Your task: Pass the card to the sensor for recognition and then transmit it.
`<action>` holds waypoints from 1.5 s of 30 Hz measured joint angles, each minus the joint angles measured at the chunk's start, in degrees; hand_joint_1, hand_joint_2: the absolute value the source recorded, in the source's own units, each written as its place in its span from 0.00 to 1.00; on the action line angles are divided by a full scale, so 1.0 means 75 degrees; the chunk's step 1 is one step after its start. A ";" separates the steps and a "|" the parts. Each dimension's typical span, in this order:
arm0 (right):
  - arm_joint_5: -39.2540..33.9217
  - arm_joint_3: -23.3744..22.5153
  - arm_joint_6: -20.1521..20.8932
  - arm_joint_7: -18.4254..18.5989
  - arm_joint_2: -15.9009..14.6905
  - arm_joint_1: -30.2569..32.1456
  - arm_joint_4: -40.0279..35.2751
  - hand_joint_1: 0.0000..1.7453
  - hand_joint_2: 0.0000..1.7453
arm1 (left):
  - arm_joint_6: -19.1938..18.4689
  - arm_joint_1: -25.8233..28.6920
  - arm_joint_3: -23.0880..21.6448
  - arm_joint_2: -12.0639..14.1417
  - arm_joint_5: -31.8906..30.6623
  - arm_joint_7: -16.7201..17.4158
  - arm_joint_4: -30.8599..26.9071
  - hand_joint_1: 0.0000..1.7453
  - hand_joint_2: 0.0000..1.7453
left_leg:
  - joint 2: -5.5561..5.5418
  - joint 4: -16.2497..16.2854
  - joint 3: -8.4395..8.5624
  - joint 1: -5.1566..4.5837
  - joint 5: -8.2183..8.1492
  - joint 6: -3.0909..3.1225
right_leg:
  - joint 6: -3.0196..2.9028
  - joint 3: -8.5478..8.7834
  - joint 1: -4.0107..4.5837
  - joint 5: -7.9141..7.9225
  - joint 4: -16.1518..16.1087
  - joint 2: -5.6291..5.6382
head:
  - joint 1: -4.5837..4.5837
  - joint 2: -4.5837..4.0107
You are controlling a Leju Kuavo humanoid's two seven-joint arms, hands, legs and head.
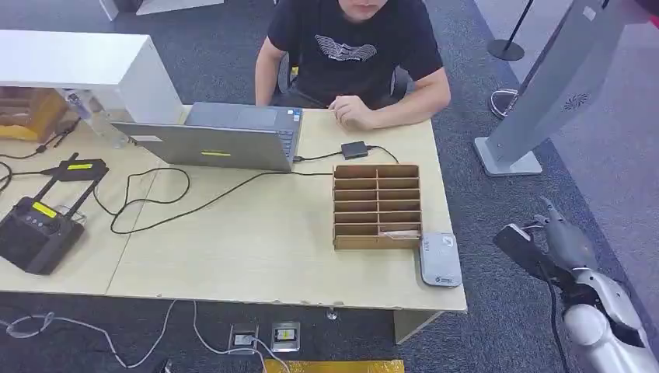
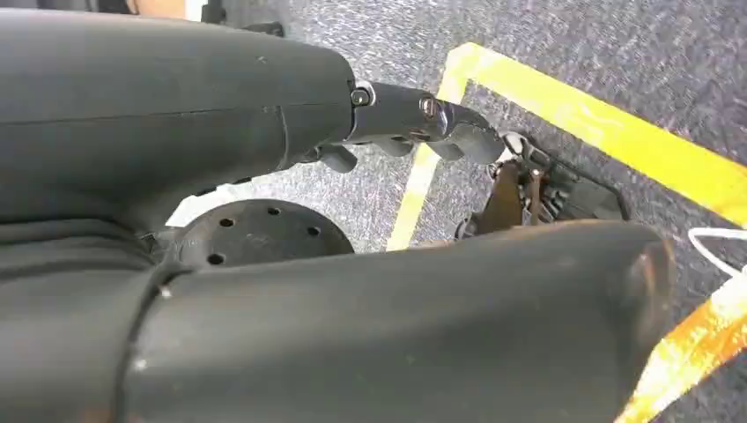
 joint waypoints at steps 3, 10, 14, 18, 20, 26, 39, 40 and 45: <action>-0.0465 0.0186 -0.0093 0.0436 0.0009 0.0179 -0.0276 1.00 1.00 | 0.0803 0.0113 0.0035 -0.0023 0.0081 0.0652 -0.0151 0.00 0.00 | 0.0001 -0.0001 0.0000 0.0001 -0.0001 0.0001 | -0.0001 0.0002 0.0001 0.0000 0.0003 0.0001 | 0.0003 0.0000; -0.0836 0.1008 -0.0708 0.0110 0.0151 -0.0093 -0.0452 1.00 1.00 | -0.0502 0.0271 0.0061 0.0070 0.0215 0.1037 -0.0647 0.00 0.00 | 0.0007 -0.0004 -0.0011 0.0004 0.0000 -0.0006 | -0.0003 0.0001 0.0005 0.0000 0.0005 0.0003 | 0.0003 0.0000; -0.0728 0.1326 -0.0219 0.0364 0.0324 -0.0579 -0.0466 1.00 1.00 | 0.1566 0.0709 0.0000 0.0387 0.0358 0.2017 -0.1705 0.00 0.00 | 0.0058 -0.0003 0.0023 0.0006 -0.0004 -0.0013 | -0.0012 -0.0005 0.0007 0.0006 0.0006 0.0055 | -0.0003 0.0000; -0.0567 0.1594 -0.0376 0.0026 0.0507 -0.0638 -0.0408 1.00 1.00 | 0.0092 0.0615 -0.0303 0.0580 0.0536 0.0891 -0.2322 0.00 0.00 | -0.0059 -0.0003 -0.0035 0.0011 0.0022 -0.0012 | -0.0013 -0.0009 0.0014 0.0003 0.0003 -0.0066 | 0.0000 0.0000; -0.0390 0.1845 -0.0438 0.0002 0.0732 -0.0716 -0.0367 1.00 1.00 | -0.1016 0.0362 -0.0531 0.0589 0.0612 0.0772 -0.1830 0.00 0.00 | -0.0067 -0.0005 -0.0029 0.0022 0.0028 -0.0022 | -0.0019 0.0003 0.0023 0.0000 0.0005 -0.0070 | 0.0006 0.0000; -0.0247 0.2288 -0.0376 0.0501 0.1320 -0.0820 -0.0320 1.00 1.00 | 0.1851 0.0961 -0.1028 0.1241 0.0976 0.2082 -0.3578 0.00 0.00 | 0.0054 -0.0002 -0.0006 0.0032 0.0005 -0.0054 | -0.0034 -0.0033 0.0031 0.0010 0.0007 0.0066 | -0.0012 0.0000; 0.0420 0.2506 -0.0018 -0.0123 0.1885 -0.1115 0.0431 1.00 1.00 | -0.0645 0.0391 -0.2590 0.1465 0.1116 0.0502 -0.3057 0.00 0.00 | -0.0008 -0.0003 -0.0032 0.0037 0.0022 -0.0050 | -0.0050 -0.0032 0.0040 0.0014 0.0002 -0.0006 | -0.0003 0.0000; 0.0475 0.2495 0.0003 -0.0126 0.1915 -0.1117 0.0472 1.00 1.00 | -0.0680 0.0380 -0.2681 0.1475 0.1113 0.0449 -0.3057 0.00 0.00 | -0.0009 -0.0003 -0.0032 0.0038 0.0022 -0.0050 | -0.0051 -0.0032 0.0040 0.0014 0.0003 -0.0006 | 0.0003 0.0000; 0.0779 0.2270 -0.0043 -0.0239 0.2081 -0.1115 0.0674 1.00 1.00 | -0.1308 0.0207 -0.3221 0.1483 0.0962 0.0084 -0.2955 0.00 0.00 | -0.0004 -0.0003 -0.0030 0.0039 0.0022 -0.0050 | -0.0051 -0.0029 0.0042 0.0014 0.0004 -0.0001 | 0.0009 0.0000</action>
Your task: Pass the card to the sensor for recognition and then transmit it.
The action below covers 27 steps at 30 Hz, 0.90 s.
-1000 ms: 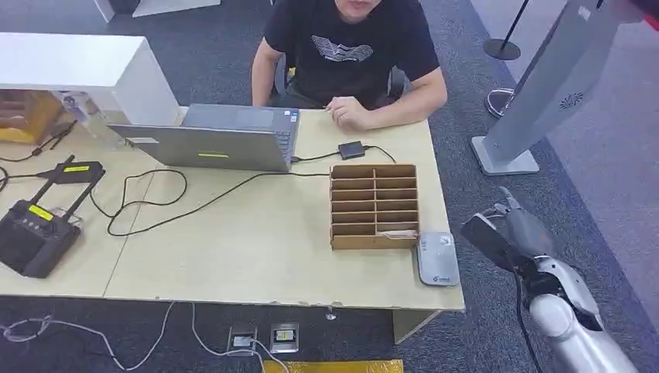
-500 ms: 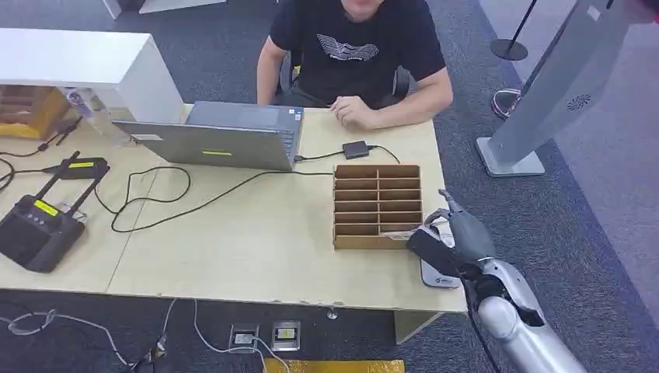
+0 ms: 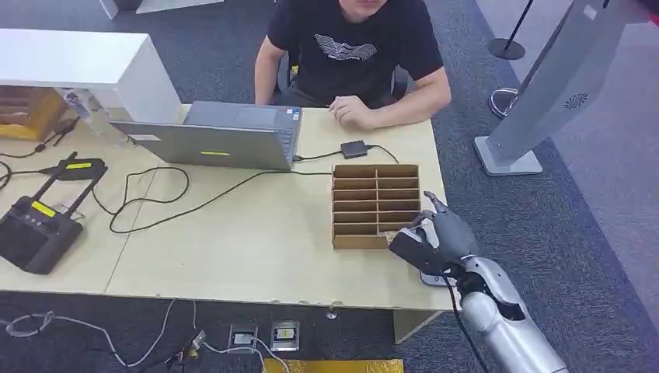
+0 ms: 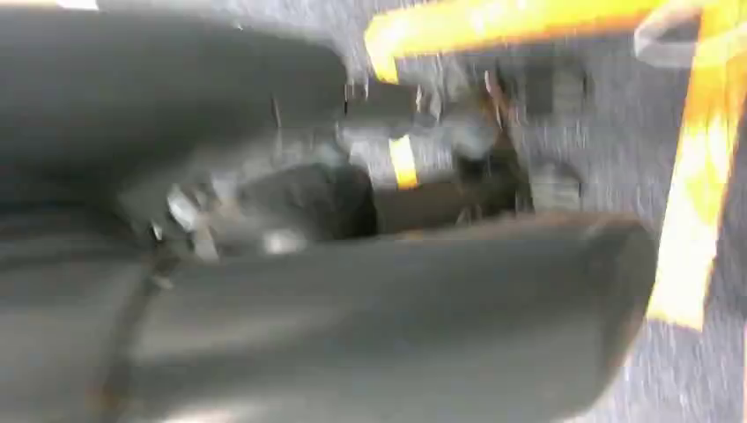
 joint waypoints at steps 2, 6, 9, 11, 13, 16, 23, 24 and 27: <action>0.0114 -0.0102 0.0163 0.0011 0.0032 -0.0003 0.0055 1.00 1.00 | 0.0198 -0.0026 -0.0143 -0.0012 -0.0067 -0.0067 0.0000 0.00 0.00 | 0.0006 0.0000 0.0001 -0.0001 0.0000 0.0000 | 0.0000 -0.0001 -0.0001 0.0001 0.0000 0.0006 | -0.0006 0.0000; 0.0375 -0.0396 0.0771 -0.0096 0.0070 -0.0117 0.0087 1.00 1.00 | 0.0660 -0.0013 -0.0407 0.0146 -0.0250 -0.0055 -0.0349 0.00 0.00 | 0.0009 0.0001 0.0009 -0.0003 0.0000 0.0001 | 0.0001 0.0001 -0.0002 0.0002 -0.0003 0.0005 | -0.0009 0.0000; 0.0591 -0.0731 0.0615 -0.0275 0.0069 -0.0155 0.0157 1.00 1.00 | -0.0079 -0.0088 -0.0591 0.0137 -0.0399 -0.0383 -0.0195 0.00 0.00 | -0.0005 0.0001 0.0006 -0.0003 0.0002 0.0002 | 0.0001 0.0010 -0.0002 0.0002 -0.0002 -0.0008 | -0.0003 0.0000; 0.0745 -0.0921 0.0713 0.0092 0.0142 -0.0155 0.0120 1.00 1.00 | 0.0541 -0.0079 -0.0655 0.0239 -0.0506 0.0356 -0.0318 0.00 0.00 | 0.0000 0.0001 0.0011 0.0000 0.0002 0.0002 | 0.0000 0.0013 -0.0001 0.0003 0.0002 0.0003 | 0.0000 0.0000; 0.0827 -0.1041 0.0935 0.0294 0.0271 -0.0150 -0.0056 1.00 1.00 | 0.1899 0.0028 -0.0679 0.0432 -0.0673 0.1213 -0.1033 0.00 0.00 | 0.0042 0.0002 0.0025 0.0006 -0.0006 -0.0008 | -0.0003 0.0006 0.0005 0.0005 -0.0003 0.0049 | -0.0003 0.0000; 0.0845 -0.1262 0.0973 -0.0336 0.0137 -0.0196 0.0032 1.00 1.00 | 0.1594 0.0120 -0.0708 0.0598 -0.0831 0.0176 -0.1822 0.00 0.00 | 0.0011 0.0003 0.0001 -0.0008 -0.0001 0.0000 | -0.0002 -0.0003 -0.0007 0.0006 -0.0003 0.0004 | -0.0015 0.0000; 0.1127 -0.1981 0.0947 -0.0708 -0.0085 -0.0408 0.0192 1.00 1.00 | -0.0098 -0.0010 -0.0882 0.0339 -0.1110 -0.0818 -0.1074 0.00 0.00 | 0.0037 0.0005 0.0004 -0.0006 -0.0001 0.0002 | 0.0004 -0.0009 -0.0005 0.0012 -0.0007 0.0043 | -0.0009 0.0000; 0.1168 -0.2060 0.0891 -0.0764 -0.0114 -0.0403 0.0227 1.00 1.00 | -0.0442 -0.0060 -0.0903 0.0265 -0.1216 -0.1043 -0.0809 0.00 0.00 | 0.0035 0.0005 0.0002 -0.0006 -0.0001 0.0002 | 0.0004 -0.0009 -0.0006 0.0012 -0.0007 0.0038 | -0.0006 0.0000; 0.1183 -0.2229 0.0862 -0.0653 -0.0108 -0.0426 0.0239 1.00 1.00 | 0.0334 -0.0080 -0.0976 0.0327 -0.1431 -0.0149 -0.0633 0.00 0.00 | 0.0033 0.0004 0.0005 0.0001 -0.0001 0.0002 | 0.0003 -0.0006 0.0000 0.0012 -0.0004 0.0038 | -0.0009 0.0000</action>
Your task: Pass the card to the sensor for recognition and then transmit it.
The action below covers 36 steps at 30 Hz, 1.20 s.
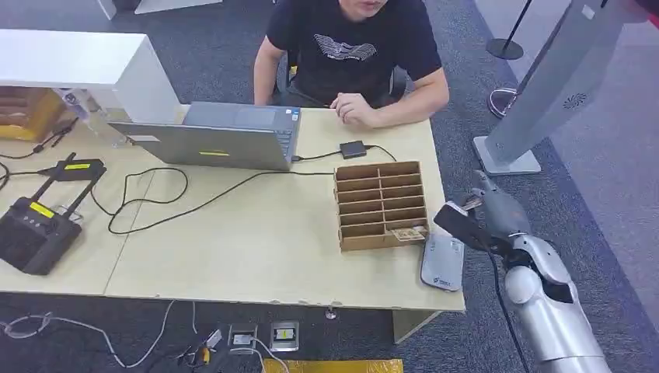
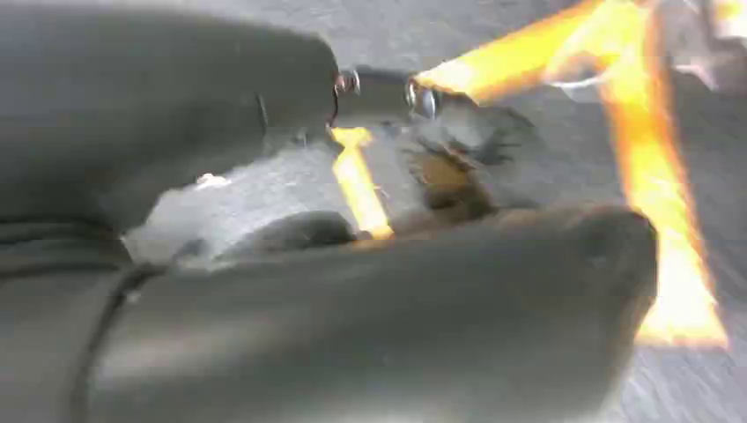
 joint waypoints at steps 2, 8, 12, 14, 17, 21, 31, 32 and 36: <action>-0.0038 -0.0131 0.0158 0.0137 -0.0023 -0.0021 -0.0058 1.00 1.00 | 0.0721 0.0153 -0.0015 0.0184 0.0050 0.0438 -0.0636 0.00 0.00 | 0.0012 0.0000 0.0004 0.0002 -0.0004 -0.0005 | 0.0000 -0.0007 0.0002 0.0000 -0.0003 0.0013 | -0.0003 0.0000; -0.0693 -0.0184 -0.0341 -0.0018 -0.0361 0.0154 -0.0055 1.00 1.00 | -0.1005 -0.0106 -0.0012 -0.0224 0.0629 -0.1171 0.0510 0.00 0.00 | -0.0008 0.0000 0.0000 0.0001 -0.0003 -0.0005 | -0.0003 0.0004 0.0001 -0.0002 -0.0003 -0.0020 | 0.0006 0.0000; -0.1355 -0.0143 -0.0475 0.0363 -0.0653 0.0283 -0.0212 1.00 1.00 | -0.0409 -0.0124 0.0041 -0.0432 0.0991 -0.0618 0.1187 0.00 0.00 | 0.0010 0.0000 0.0000 -0.0001 -0.0003 -0.0005 | 0.0002 -0.0001 -0.0001 0.0004 -0.0003 0.0004 | 0.0003 0.0000; -0.1527 -0.0096 -0.0446 0.0565 -0.0780 0.0280 -0.0384 1.00 1.00 | 0.0309 -0.0060 0.0105 -0.0391 0.1107 -0.0279 0.1024 0.00 0.00 | 0.0009 0.0001 0.0003 -0.0002 -0.0004 -0.0005 | 0.0001 -0.0003 -0.0002 0.0003 -0.0004 0.0004 | -0.0003 0.0000; -0.1649 -0.0012 -0.0574 0.0591 -0.0993 0.0377 -0.0417 1.00 1.00 | -0.0118 -0.0090 0.0218 -0.0475 0.1230 -0.0657 0.1262 0.00 0.00 | -0.0016 0.0001 0.0000 0.0000 -0.0003 -0.0005 | -0.0001 0.0003 0.0000 -0.0001 -0.0005 -0.0028 | 0.0000 0.0000; -0.1997 0.0099 -0.0851 0.0740 -0.1160 0.0687 -0.0586 1.00 1.00 | -0.0238 -0.0131 0.0259 -0.0679 0.1189 -0.0652 0.1668 0.00 0.00 | -0.0003 0.0000 -0.0001 0.0001 -0.0004 -0.0005 | 0.0000 0.0003 0.0000 0.0000 -0.0002 -0.0014 | 0.0003 0.0000; -0.2282 0.0624 -0.0871 0.1020 -0.1370 0.1005 -0.0726 1.00 1.00 | 0.0677 0.0094 0.0533 -0.0647 0.1204 -0.0049 0.1096 0.00 0.00 | 0.0005 -0.0001 0.0002 0.0003 -0.0006 -0.0009 | -0.0001 -0.0002 0.0002 0.0000 -0.0003 0.0004 | 0.0000 0.0000; -0.2297 0.0674 -0.0953 0.0930 -0.1367 0.1036 -0.0711 1.00 1.00 | 0.0209 0.0034 0.0542 -0.0650 0.1195 -0.0195 0.1244 0.00 0.00 | -0.0011 -0.0001 -0.0003 0.0003 -0.0003 -0.0007 | -0.0001 0.0004 0.0002 0.0000 -0.0001 -0.0020 | 0.0000 0.0000; -0.2334 0.0895 -0.0853 0.0921 -0.1314 0.0959 -0.0740 1.00 1.00 | 0.0751 0.0083 0.0545 -0.0539 0.0953 0.0480 0.0894 0.00 0.00 | -0.0006 -0.0002 0.0001 0.0005 -0.0002 -0.0007 | -0.0003 0.0010 0.0004 -0.0001 0.0003 -0.0017 | -0.0003 0.0000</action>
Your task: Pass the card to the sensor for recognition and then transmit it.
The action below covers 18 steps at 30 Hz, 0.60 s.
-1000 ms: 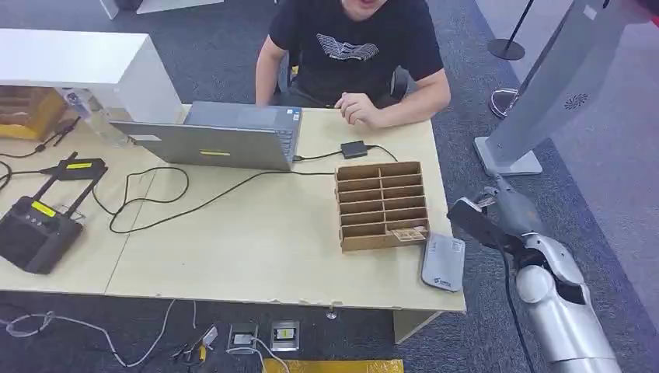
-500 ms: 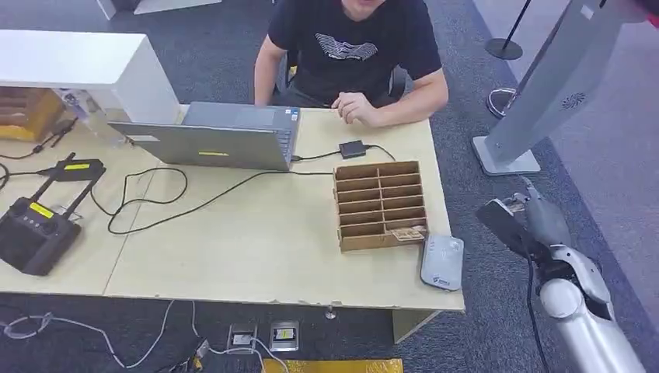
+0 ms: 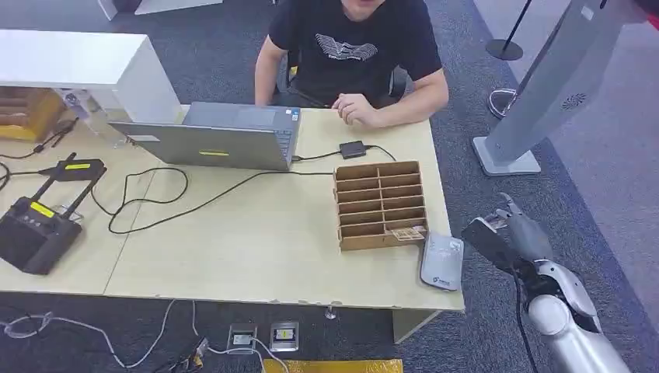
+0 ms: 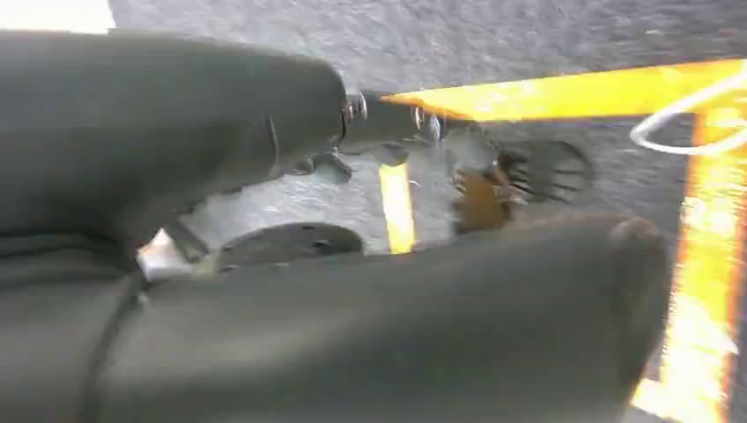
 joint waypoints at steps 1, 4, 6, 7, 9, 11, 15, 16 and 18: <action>0.0006 0.0052 0.0139 0.0116 0.0009 -0.0041 0.0000 1.00 1.00 | 0.0461 0.0072 0.0000 0.0133 -0.0107 0.0284 -0.0393 0.00 0.00 | 0.0007 0.0000 0.0003 0.0000 0.0000 0.0000 | 0.0000 -0.0004 0.0000 0.0000 -0.0001 0.0014 | 0.0009 0.0000; 0.0023 0.0146 0.0075 -0.0117 0.0047 -0.0137 0.0006 1.00 1.00 | 0.0067 0.0149 -0.0017 0.0373 -0.0478 0.0281 -0.1069 0.00 0.00 | -0.0001 0.0001 -0.0003 -0.0002 0.0000 0.0001 | 0.0000 -0.0008 -0.0001 0.0000 -0.0002 0.0003 | 0.0000 0.0000; 0.0082 0.0198 0.0002 -0.0319 0.0079 -0.0220 0.0041 1.00 1.00 | -0.0811 0.0088 -0.0023 0.0387 -0.0574 -0.0388 -0.1045 0.00 0.00 | -0.0016 0.0000 -0.0004 -0.0002 0.0000 0.0001 | -0.0002 -0.0005 -0.0001 -0.0002 -0.0005 -0.0017 | 0.0003 0.0000; 0.0117 0.0251 -0.0059 -0.0429 0.0096 -0.0266 0.0140 1.00 1.00 | -0.1438 0.0021 -0.0053 0.0340 -0.0621 -0.0930 -0.0822 0.00 0.00 | -0.0016 0.0000 -0.0005 -0.0001 0.0000 0.0001 | -0.0002 -0.0003 -0.0001 -0.0002 -0.0005 -0.0017 | 0.0003 0.0000; 0.0192 0.0344 -0.0091 -0.0592 0.0131 -0.0332 0.0408 1.00 1.00 | -0.2331 -0.0188 -0.0213 0.0133 -0.0869 -0.1727 -0.0053 0.00 0.00 | -0.0016 0.0000 -0.0008 -0.0002 0.0000 0.0001 | -0.0001 0.0000 -0.0001 -0.0002 -0.0004 -0.0016 | 0.0006 0.0000; 0.0221 0.0428 -0.0001 -0.0621 0.0178 -0.0428 0.0577 1.00 1.00 | -0.2290 -0.0285 -0.0384 -0.0009 -0.1223 -0.1637 0.0418 0.00 0.00 | -0.0005 0.0001 -0.0005 -0.0002 0.0000 0.0001 | 0.0000 -0.0001 -0.0002 0.0000 -0.0003 -0.0004 | 0.0006 0.0000; 0.0359 0.0495 0.0090 -0.0802 0.0239 -0.0713 0.0825 1.00 1.00 | -0.2222 -0.0321 -0.0601 0.0017 -0.1600 -0.1560 0.0290 0.00 0.00 | 0.0001 0.0003 -0.0007 -0.0003 -0.0001 0.0001 | 0.0002 -0.0012 -0.0003 0.0002 -0.0005 0.0006 | 0.0003 0.0000; 0.0402 0.0513 0.0096 -0.0851 0.0265 -0.0790 0.0920 1.00 1.00 | -0.2263 -0.0329 -0.0650 0.0017 -0.1631 -0.1592 0.0290 0.00 0.00 | -0.0005 0.0002 -0.0007 -0.0003 -0.0001 0.0001 | 0.0001 -0.0012 -0.0003 0.0002 -0.0004 -0.0006 | 0.0009 0.0000; 0.0472 0.0548 0.0131 -0.0886 0.0294 -0.0893 0.1084 1.00 1.00 | -0.2441 -0.0342 -0.0746 0.0017 -0.1751 -0.1762 0.0310 0.00 0.00 | -0.0003 0.0002 -0.0009 -0.0002 -0.0001 0.0001 | 0.0000 -0.0012 -0.0002 0.0001 -0.0003 -0.0001 | 0.0003 0.0000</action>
